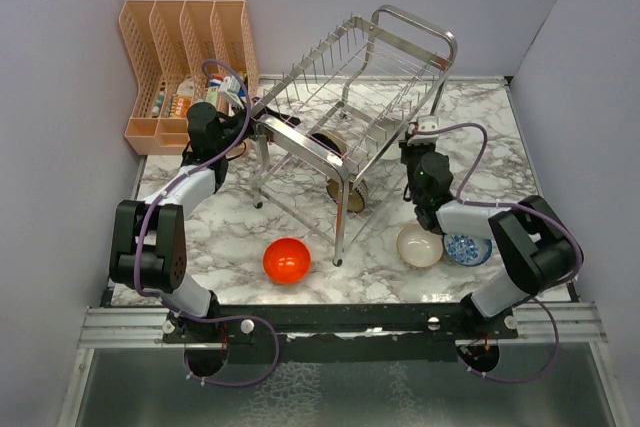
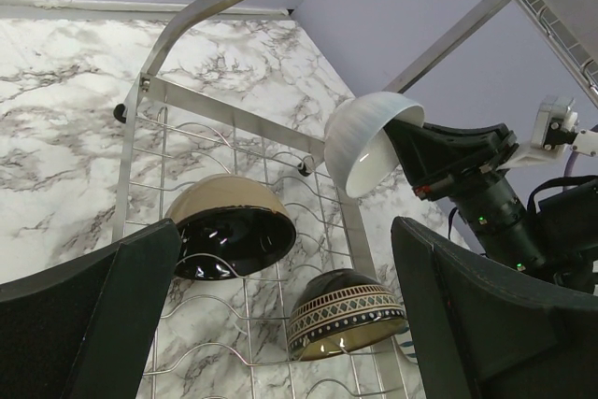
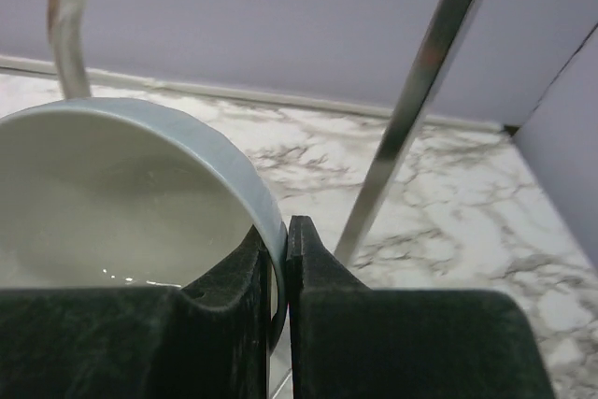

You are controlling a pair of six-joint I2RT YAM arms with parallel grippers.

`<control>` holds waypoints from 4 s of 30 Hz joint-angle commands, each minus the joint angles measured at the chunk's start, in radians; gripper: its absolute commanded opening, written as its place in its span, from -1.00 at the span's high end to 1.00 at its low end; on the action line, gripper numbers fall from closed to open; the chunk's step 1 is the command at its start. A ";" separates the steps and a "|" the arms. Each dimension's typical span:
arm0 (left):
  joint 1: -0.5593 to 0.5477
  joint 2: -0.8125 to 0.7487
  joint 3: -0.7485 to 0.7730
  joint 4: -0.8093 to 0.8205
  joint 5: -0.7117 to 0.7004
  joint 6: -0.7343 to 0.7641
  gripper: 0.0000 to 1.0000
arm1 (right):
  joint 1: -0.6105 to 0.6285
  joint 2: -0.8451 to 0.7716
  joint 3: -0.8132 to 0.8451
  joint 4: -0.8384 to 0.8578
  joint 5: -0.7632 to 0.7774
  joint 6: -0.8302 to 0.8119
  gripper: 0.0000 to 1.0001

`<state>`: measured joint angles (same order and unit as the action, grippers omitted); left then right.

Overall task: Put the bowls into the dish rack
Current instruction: Adjust the bowl in the dish rack.

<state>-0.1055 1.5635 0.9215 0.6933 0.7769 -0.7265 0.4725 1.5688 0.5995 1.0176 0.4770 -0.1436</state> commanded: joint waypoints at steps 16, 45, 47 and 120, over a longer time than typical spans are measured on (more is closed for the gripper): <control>0.004 -0.009 -0.006 0.006 -0.007 0.022 -0.99 | 0.051 0.335 0.080 0.750 0.125 -0.812 0.98; 0.004 0.003 -0.055 0.158 0.016 -0.053 -0.99 | 0.158 0.520 0.019 0.763 0.136 -1.070 0.98; 0.004 0.008 -0.058 0.173 0.018 -0.065 -0.99 | 0.165 0.541 0.028 0.763 0.167 -1.081 0.98; 0.004 0.018 -0.061 0.238 0.036 -0.123 -0.99 | 0.210 -0.168 0.029 -0.707 0.180 0.137 -0.50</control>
<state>-0.1055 1.5921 0.8669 0.8902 0.7799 -0.8471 0.6857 1.4628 0.5701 0.5308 0.7338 -0.1783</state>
